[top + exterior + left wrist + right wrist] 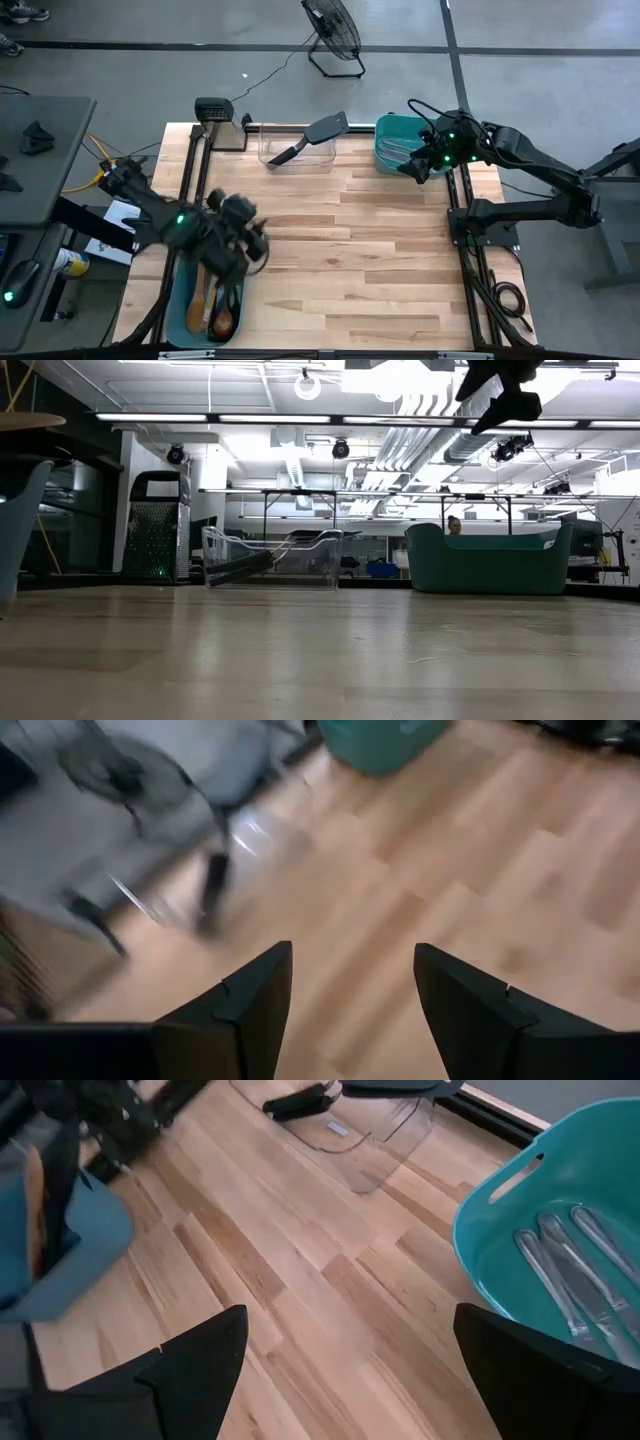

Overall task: Pick & Place Kitchen Items
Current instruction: Return to Home Position

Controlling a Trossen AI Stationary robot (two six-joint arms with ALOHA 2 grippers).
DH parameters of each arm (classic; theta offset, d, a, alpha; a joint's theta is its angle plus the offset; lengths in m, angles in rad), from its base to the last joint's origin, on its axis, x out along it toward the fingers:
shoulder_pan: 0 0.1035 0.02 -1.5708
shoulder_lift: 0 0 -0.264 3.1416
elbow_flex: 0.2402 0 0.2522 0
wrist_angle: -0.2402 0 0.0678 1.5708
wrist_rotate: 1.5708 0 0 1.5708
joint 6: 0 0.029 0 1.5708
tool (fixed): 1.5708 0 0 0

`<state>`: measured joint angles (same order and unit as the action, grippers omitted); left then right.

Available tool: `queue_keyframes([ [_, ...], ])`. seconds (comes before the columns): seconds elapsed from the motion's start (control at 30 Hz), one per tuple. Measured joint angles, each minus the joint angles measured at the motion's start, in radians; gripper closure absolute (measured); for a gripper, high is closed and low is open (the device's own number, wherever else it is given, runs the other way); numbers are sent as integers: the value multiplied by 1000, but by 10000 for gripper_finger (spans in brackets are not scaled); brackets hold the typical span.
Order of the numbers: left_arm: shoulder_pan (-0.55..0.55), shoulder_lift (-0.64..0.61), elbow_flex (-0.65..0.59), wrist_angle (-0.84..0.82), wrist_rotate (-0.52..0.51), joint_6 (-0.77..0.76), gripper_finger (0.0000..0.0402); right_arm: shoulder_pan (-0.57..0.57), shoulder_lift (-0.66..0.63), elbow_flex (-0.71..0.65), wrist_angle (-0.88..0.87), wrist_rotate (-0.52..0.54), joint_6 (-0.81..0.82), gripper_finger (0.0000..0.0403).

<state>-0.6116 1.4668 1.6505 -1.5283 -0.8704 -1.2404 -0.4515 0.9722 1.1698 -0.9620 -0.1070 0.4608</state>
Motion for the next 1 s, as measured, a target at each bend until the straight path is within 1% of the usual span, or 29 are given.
queue_keyframes([
  [0.13,100,-70,0,21,-106,195,197,0,0,0,1,-16,58,54],
  [0.17,122,-99,-4,30,-113,235,197,0,0,0,1,-29,66,54],
  [0.23,169,-163,-38,111,-106,336,197,0,0,0,2,-53,68,54],
  [0.3,216,-239,-105,273,-65,469,197,5,0,0,2,-69,68,54],
  [0.4,294,-350,-257,570,80,678,197,24,0,0,12,-67,66,54],
  [0.47,367,-406,-370,738,134,772,197,39,0,0,23,-52,56,54],
  [0.63,598,-513,-631,978,275,799,197,69,0,0,85,-42,-11,54],
  [0.77,759,-587,-808,1148,430,810,197,78,0,0,136,-41,-45,54],
  [0.9,863,-653,-937,1312,548,837,197,79,0,0,152,-56,-70,54],
  [1.0,905,-696,-1006,1339,562,831,197,80,0,0,151,-60,-74,54],
])
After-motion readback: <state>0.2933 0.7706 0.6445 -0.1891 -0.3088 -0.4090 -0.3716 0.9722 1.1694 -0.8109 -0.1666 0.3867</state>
